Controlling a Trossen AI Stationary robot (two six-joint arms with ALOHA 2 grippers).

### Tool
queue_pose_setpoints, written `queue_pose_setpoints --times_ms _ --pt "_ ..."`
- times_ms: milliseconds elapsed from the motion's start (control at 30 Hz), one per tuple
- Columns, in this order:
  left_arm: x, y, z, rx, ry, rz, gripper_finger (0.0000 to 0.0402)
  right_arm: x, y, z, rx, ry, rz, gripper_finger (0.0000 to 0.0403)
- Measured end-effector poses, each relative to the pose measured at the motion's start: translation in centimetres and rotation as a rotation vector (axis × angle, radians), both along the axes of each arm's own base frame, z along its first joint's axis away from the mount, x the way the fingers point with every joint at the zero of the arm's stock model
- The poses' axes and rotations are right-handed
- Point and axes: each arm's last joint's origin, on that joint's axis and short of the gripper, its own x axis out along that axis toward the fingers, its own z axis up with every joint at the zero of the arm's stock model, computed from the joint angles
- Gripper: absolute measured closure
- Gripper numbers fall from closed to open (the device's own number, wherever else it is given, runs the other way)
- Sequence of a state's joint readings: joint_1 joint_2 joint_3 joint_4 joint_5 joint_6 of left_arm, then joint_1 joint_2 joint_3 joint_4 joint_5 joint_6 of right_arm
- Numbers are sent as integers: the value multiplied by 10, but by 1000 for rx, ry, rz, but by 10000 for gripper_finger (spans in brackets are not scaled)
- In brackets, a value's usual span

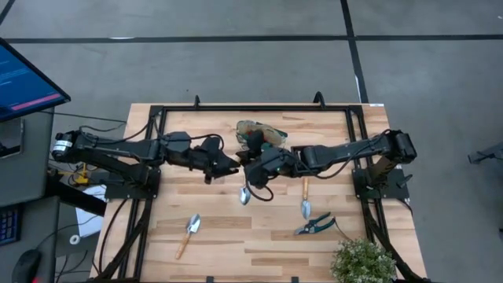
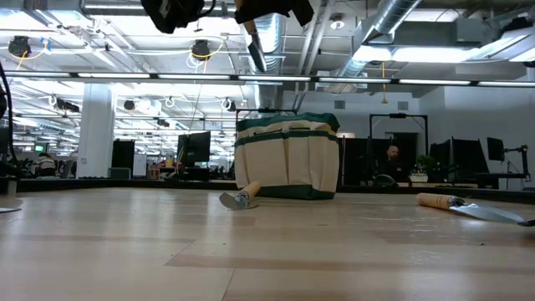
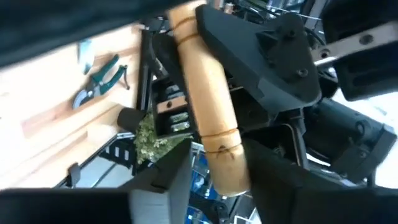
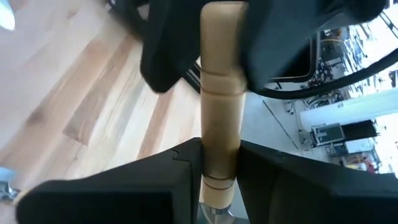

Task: Pick & Place Garden tools in Gardening bag
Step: Put the brown trowel into the gardening bag

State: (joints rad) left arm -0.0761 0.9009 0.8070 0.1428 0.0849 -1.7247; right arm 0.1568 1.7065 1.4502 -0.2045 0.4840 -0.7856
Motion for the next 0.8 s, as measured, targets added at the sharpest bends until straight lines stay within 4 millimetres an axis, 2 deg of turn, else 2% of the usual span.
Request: queue_pose_setpoints --times_ms 167,333,533,700,800 --pt "-1 0 10 35 -113 3 192 -15 -4 24 139 -70 58 337" --pt "-4 0 17 38 -173 -13 166 -40 -25 54 297 -157 65 337" --pt "-11 0 23 93 -234 -18 169 -85 -56 96 569 -256 140 337" --pt "-14 0 28 225 -304 16 184 -122 -68 127 830 -313 395 337" --pt "-15 0 30 305 -338 32 194 -137 -69 142 954 -313 577 337"
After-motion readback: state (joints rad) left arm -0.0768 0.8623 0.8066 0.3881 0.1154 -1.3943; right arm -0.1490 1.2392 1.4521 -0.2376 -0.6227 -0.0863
